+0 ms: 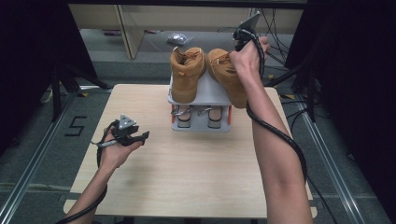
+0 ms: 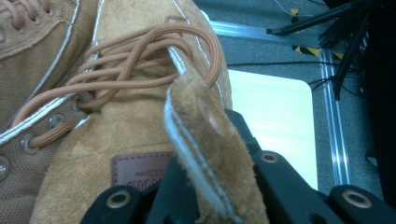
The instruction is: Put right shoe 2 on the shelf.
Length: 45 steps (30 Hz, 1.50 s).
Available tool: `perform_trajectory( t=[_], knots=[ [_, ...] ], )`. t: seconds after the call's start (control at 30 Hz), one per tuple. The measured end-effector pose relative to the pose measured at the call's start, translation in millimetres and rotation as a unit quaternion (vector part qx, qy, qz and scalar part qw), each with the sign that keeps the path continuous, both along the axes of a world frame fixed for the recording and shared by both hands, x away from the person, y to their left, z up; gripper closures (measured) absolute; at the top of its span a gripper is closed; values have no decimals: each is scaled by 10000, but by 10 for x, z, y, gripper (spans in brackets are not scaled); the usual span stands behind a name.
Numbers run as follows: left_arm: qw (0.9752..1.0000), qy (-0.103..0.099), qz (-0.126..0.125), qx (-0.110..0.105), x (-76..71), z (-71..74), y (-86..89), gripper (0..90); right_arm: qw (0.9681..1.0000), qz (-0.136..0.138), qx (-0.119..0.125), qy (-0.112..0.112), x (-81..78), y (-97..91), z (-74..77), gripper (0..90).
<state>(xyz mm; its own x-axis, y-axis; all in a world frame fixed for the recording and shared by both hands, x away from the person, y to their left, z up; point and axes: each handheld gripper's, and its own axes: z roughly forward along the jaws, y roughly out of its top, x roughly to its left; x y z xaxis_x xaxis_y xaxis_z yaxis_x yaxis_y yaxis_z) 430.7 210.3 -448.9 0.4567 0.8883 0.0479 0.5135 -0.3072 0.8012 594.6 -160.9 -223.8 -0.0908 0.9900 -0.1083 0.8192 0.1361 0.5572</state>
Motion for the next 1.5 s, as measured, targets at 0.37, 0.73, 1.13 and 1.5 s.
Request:
perform_trajectory(
  t=[0.37,0.73,1.13,1.5],
  knots=[
    [10000,-6,-7,-69,-11,-24,-34,478,9994,261,149,-148,46,-119,-101,704],
    [9997,-83,24,-241,-4,-27,-73,477,9991,120,269,-295,28,-256,-182,608],
    [9997,-89,18,-220,-9,-28,-50,477,9981,98,244,-559,10,-284,-201,510],
    [9998,-63,33,-171,-13,-7,-48,476,9970,98,257,-725,-2,-283,-150,488]
  ],
)
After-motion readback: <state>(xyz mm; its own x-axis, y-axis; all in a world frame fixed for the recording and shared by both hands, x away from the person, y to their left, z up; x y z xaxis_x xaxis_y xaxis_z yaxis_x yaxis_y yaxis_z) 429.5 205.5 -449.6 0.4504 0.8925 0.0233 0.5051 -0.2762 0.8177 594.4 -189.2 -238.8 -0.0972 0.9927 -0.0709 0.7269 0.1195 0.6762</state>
